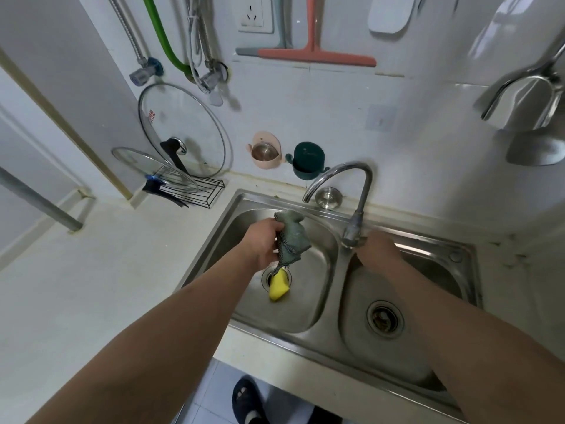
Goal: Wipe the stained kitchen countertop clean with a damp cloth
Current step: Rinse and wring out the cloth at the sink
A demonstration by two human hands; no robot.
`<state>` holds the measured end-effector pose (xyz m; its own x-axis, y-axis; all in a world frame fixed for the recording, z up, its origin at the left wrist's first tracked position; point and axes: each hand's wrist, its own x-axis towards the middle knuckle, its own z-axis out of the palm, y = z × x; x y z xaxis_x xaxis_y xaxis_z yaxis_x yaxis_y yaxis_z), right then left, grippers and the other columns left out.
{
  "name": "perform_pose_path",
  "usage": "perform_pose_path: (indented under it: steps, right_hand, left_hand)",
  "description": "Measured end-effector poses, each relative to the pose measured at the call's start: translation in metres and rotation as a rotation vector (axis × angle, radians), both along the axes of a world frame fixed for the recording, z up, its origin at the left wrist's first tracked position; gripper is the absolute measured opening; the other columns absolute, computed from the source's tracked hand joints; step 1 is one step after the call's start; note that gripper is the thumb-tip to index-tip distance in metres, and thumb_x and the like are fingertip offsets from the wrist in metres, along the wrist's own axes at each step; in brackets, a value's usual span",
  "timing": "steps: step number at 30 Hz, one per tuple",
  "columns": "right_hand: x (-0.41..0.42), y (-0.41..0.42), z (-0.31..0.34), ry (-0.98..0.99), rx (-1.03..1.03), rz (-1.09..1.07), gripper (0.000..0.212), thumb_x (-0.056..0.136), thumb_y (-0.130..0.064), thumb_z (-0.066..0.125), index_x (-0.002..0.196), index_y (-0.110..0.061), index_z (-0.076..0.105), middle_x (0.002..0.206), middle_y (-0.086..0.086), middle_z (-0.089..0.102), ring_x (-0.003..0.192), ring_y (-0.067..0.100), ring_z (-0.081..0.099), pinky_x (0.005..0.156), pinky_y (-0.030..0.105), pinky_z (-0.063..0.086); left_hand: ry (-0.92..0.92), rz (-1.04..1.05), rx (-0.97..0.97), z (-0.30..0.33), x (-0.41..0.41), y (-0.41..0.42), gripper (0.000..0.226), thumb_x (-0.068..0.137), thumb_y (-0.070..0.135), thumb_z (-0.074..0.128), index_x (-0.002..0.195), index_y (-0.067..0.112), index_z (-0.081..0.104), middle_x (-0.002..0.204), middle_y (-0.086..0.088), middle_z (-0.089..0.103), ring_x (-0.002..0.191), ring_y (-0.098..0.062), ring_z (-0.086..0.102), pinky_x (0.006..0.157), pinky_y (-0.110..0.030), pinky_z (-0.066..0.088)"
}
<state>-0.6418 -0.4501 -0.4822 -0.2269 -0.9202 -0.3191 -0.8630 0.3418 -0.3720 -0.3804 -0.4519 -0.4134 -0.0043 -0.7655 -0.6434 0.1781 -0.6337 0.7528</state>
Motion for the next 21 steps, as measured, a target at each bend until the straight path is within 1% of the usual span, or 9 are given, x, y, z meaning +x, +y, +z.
perform_pose_path:
  steps: [4,9,11,14,15,16,17,19,21]
  right_hand:
    - [0.005,0.004,-0.004,-0.038,-0.005,-0.035,0.02,0.089,-0.013,0.056,0.101,-0.003,0.068,0.115,0.024,0.069,0.107,0.04,0.066,0.087,0.038,0.053]
    - [0.01,0.007,-0.005,-0.068,0.015,-0.081,0.029,0.093,-0.016,0.054,0.114,0.0,0.066,0.124,0.024,0.066,0.114,0.041,0.063,0.09,0.037,0.051]
    - [0.015,0.006,0.001,-0.061,-0.016,-0.076,0.028,0.09,-0.018,0.057,0.111,-0.004,0.067,0.119,0.022,0.067,0.11,0.04,0.064,0.089,0.037,0.052]
    - [0.032,-0.003,0.008,-0.155,-0.09,0.002,0.008,0.086,-0.011,0.059,0.092,-0.017,0.061,0.102,0.012,0.068,0.1,0.037,0.065,0.079,0.034,0.052]
    - [0.039,-0.006,0.01,-0.211,-0.105,0.011,0.011,0.088,-0.011,0.058,0.09,-0.021,0.06,0.095,0.006,0.067,0.097,0.034,0.065,0.074,0.031,0.049]
    - [0.045,-0.01,0.013,-0.267,-0.114,0.002,0.014,0.088,-0.012,0.059,0.096,-0.023,0.064,0.093,0.0,0.066,0.095,0.031,0.064,0.07,0.027,0.046]
    - [0.052,-0.015,0.015,-0.318,-0.125,-0.022,0.025,0.088,-0.013,0.06,0.111,-0.022,0.066,0.1,0.0,0.066,0.097,0.028,0.063,0.072,0.025,0.046]
    - [0.063,-0.028,0.019,-0.421,-0.095,-0.081,0.055,0.089,-0.01,0.054,0.143,-0.023,0.053,0.125,0.007,0.061,0.114,0.03,0.059,0.087,0.031,0.051]
    - [0.077,-0.041,0.022,-0.526,-0.058,-0.153,0.061,0.092,-0.007,0.048,0.15,-0.024,0.045,0.129,0.006,0.056,0.116,0.03,0.058,0.093,0.035,0.051]
  left_hand:
    - [-0.01,-0.057,-0.033,-0.002,-0.004,-0.01,0.028,0.107,0.01,0.043,0.106,0.019,0.069,0.101,-0.013,0.073,0.089,-0.031,0.07,0.056,-0.044,0.061]
    - [-0.014,-0.115,-0.032,-0.01,-0.016,-0.022,0.029,0.107,0.006,0.043,0.114,0.018,0.068,0.106,-0.013,0.071,0.099,-0.035,0.067,0.086,-0.059,0.059]
    - [-0.027,-0.119,-0.021,-0.013,-0.021,-0.027,0.03,0.104,0.001,0.045,0.116,0.016,0.068,0.106,-0.013,0.071,0.098,-0.033,0.066,0.092,-0.056,0.057]
    - [-0.036,-0.114,0.012,-0.018,-0.029,-0.033,0.033,0.097,-0.005,0.043,0.096,0.014,0.071,0.093,-0.008,0.07,0.085,-0.025,0.065,0.074,-0.037,0.058]
    - [-0.034,-0.099,0.032,-0.019,-0.03,-0.035,0.033,0.094,-0.006,0.043,0.089,0.012,0.07,0.087,-0.008,0.07,0.08,-0.024,0.064,0.067,-0.033,0.056]
    - [-0.034,-0.082,0.048,-0.02,-0.032,-0.037,0.031,0.094,-0.006,0.043,0.087,0.01,0.068,0.087,-0.009,0.07,0.08,-0.024,0.064,0.065,-0.033,0.057]
    - [-0.04,-0.072,0.063,-0.022,-0.031,-0.041,0.027,0.094,-0.005,0.043,0.088,0.007,0.066,0.092,-0.012,0.07,0.084,-0.027,0.065,0.07,-0.036,0.059]
    - [-0.045,-0.066,0.077,-0.022,-0.028,-0.046,0.026,0.095,-0.005,0.041,0.097,0.003,0.066,0.106,-0.018,0.069,0.095,-0.032,0.065,0.087,-0.044,0.059]
    - [0.017,-0.073,0.048,-0.022,-0.02,-0.05,0.038,0.092,-0.009,0.035,0.112,-0.001,0.066,0.116,-0.024,0.067,0.102,-0.035,0.064,0.095,-0.052,0.055]
